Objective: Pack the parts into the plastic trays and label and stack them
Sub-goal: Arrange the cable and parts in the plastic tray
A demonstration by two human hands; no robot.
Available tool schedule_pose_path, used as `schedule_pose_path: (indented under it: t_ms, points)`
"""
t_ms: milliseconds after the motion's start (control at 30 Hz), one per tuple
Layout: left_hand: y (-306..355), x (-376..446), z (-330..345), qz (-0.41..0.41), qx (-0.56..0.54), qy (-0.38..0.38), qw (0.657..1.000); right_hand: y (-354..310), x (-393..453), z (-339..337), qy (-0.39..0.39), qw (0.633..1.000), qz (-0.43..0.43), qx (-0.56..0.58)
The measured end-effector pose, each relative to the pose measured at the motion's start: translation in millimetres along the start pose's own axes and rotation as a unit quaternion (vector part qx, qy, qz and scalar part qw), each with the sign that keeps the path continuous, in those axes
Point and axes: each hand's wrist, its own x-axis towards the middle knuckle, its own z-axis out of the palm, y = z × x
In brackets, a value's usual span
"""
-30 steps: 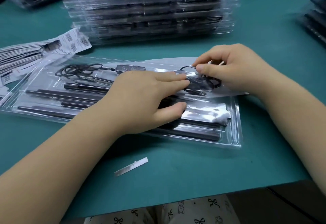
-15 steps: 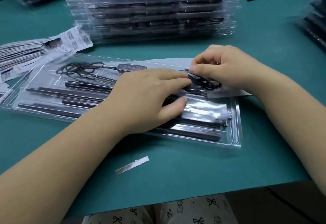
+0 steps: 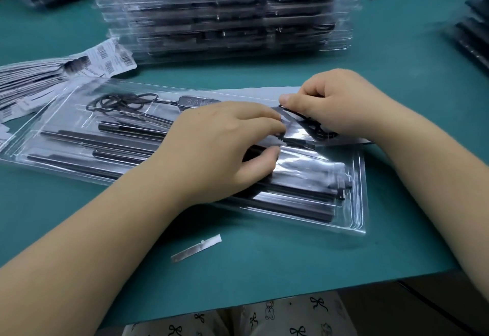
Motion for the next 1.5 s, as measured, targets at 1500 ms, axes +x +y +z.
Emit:
schedule_pose_path:
  t_ms: [1500]
  points:
    - [3, 4, 2, -0.059, 0.032, -0.027, 0.997, 15, -22, -35, -0.007, 0.992, 0.041, 0.121]
